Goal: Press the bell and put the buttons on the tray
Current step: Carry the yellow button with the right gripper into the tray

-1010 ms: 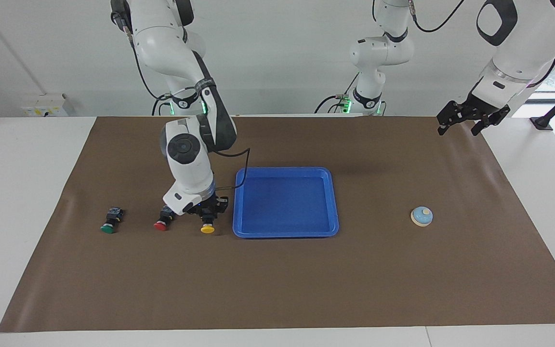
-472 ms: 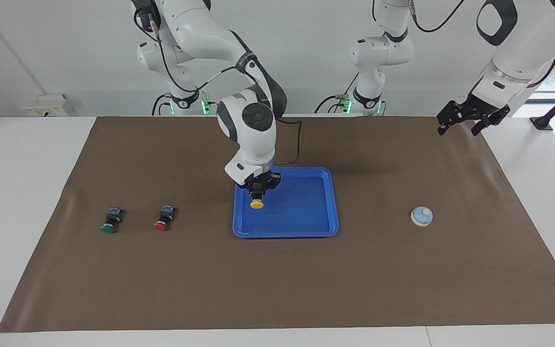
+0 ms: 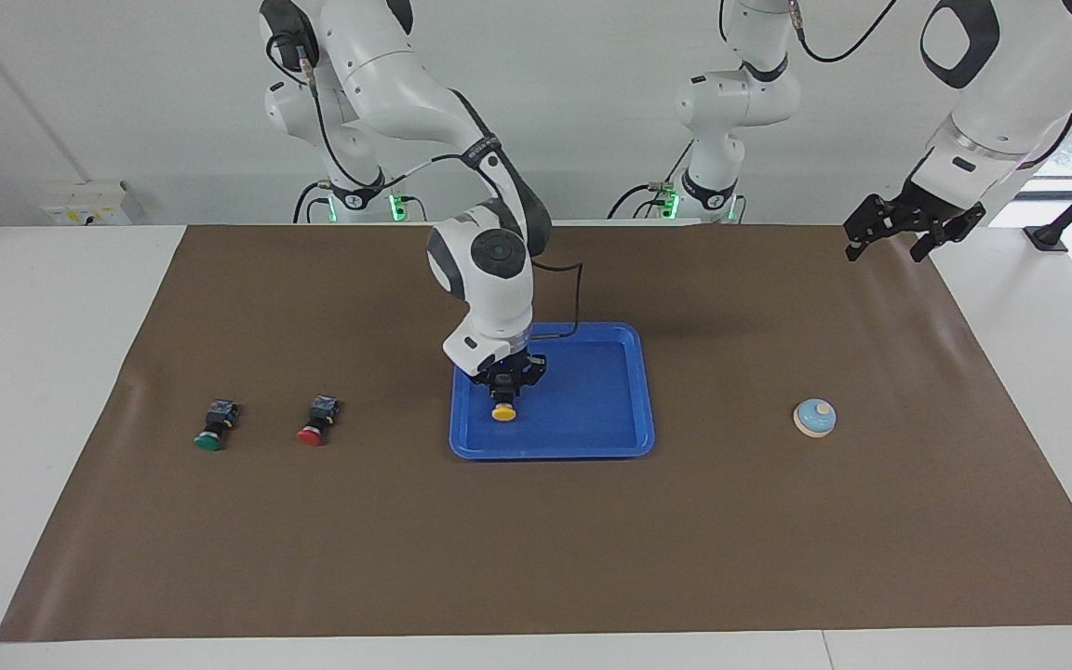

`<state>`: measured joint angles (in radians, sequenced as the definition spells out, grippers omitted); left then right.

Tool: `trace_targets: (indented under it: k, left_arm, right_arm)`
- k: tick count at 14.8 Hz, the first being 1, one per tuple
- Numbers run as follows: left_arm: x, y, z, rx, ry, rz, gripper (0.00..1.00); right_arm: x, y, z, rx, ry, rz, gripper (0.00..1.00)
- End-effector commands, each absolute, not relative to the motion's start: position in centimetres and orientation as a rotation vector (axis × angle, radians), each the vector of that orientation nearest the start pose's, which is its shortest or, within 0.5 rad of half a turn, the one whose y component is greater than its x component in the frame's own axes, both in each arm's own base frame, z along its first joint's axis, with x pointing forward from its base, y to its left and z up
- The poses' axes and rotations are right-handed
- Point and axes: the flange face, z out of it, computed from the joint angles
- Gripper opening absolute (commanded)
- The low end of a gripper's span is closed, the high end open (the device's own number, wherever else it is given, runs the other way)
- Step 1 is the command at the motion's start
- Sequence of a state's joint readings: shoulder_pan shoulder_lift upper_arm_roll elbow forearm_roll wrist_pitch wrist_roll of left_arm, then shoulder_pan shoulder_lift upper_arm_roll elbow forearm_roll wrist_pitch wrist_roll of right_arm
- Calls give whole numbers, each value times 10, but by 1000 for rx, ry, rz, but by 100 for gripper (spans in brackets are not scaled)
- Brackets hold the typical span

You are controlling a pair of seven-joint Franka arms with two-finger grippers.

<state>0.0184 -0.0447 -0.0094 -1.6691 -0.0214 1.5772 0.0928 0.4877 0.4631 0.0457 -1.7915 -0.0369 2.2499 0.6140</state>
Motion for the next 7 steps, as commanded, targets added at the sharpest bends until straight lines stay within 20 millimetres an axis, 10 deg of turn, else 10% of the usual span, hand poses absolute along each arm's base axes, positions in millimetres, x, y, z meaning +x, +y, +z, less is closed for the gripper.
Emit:
trace_targets:
  k: [1,2,3,4,7]
  left_arm:
    - [538,4,609,-3161,137,54,100]
    - [538,4,609,-3161,137,54,100]
    - [538,4,609,-3161,137,54,100]
    - [538,4,609,-3161,137,54,100]
    - [538,4,609,-3161,137,54,100]
  right_arm:
    - [555,324,294,-3143,134,-5,0]
    - [554,323,293,-3146,137,3,17]
    - [554,323,294,-3148,150,5,69]
    - [555,324,297,-3152,173,17,100]
    - [567,317,326,-3174,236,68,100]
